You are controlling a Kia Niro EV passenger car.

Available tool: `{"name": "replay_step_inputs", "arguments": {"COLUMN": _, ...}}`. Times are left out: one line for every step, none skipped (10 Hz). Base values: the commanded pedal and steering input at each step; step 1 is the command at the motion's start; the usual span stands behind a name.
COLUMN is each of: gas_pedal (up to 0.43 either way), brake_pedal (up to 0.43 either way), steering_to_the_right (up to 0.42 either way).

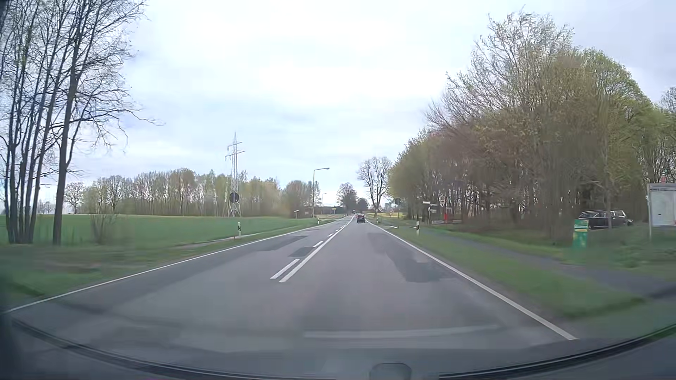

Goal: Follow the waypoints while adhering to traffic rules and regulations

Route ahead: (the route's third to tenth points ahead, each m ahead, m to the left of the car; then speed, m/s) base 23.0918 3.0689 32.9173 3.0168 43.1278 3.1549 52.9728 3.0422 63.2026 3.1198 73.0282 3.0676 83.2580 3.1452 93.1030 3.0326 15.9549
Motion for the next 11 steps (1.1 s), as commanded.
{"name": "replay_step_inputs", "arguments": {"gas_pedal": 0.067, "brake_pedal": 0.0, "steering_to_the_right": -0.001}}
{"name": "replay_step_inputs", "arguments": {"gas_pedal": 0.067, "brake_pedal": 0.0, "steering_to_the_right": -0.001}}
{"name": "replay_step_inputs", "arguments": {"gas_pedal": 0.067, "brake_pedal": 0.0, "steering_to_the_right": -0.001}}
{"name": "replay_step_inputs", "arguments": {"gas_pedal": 0.079, "brake_pedal": 0.0, "steering_to_the_right": -0.001}}
{"name": "replay_step_inputs", "arguments": {"gas_pedal": 0.079, "brake_pedal": 0.0, "steering_to_the_right": -0.001}}
{"name": "replay_step_inputs", "arguments": {"gas_pedal": 0.079, "brake_pedal": 0.0, "steering_to_the_right": -0.001}}
{"name": "replay_step_inputs", "arguments": {"gas_pedal": 0.079, "brake_pedal": 0.0, "steering_to_the_right": -0.002}}
{"name": "replay_step_inputs", "arguments": {"gas_pedal": 0.079, "brake_pedal": 0.0, "steering_to_the_right": -0.004}}
{"name": "replay_step_inputs", "arguments": {"gas_pedal": 0.079, "brake_pedal": 0.0, "steering_to_the_right": -0.004}}
{"name": "replay_step_inputs", "arguments": {"gas_pedal": 0.079, "brake_pedal": 0.0, "steering_to_the_right": -0.004}}
{"name": "replay_step_inputs", "arguments": {"gas_pedal": 0.067, "brake_pedal": 0.0, "steering_to_the_right": -0.004}}
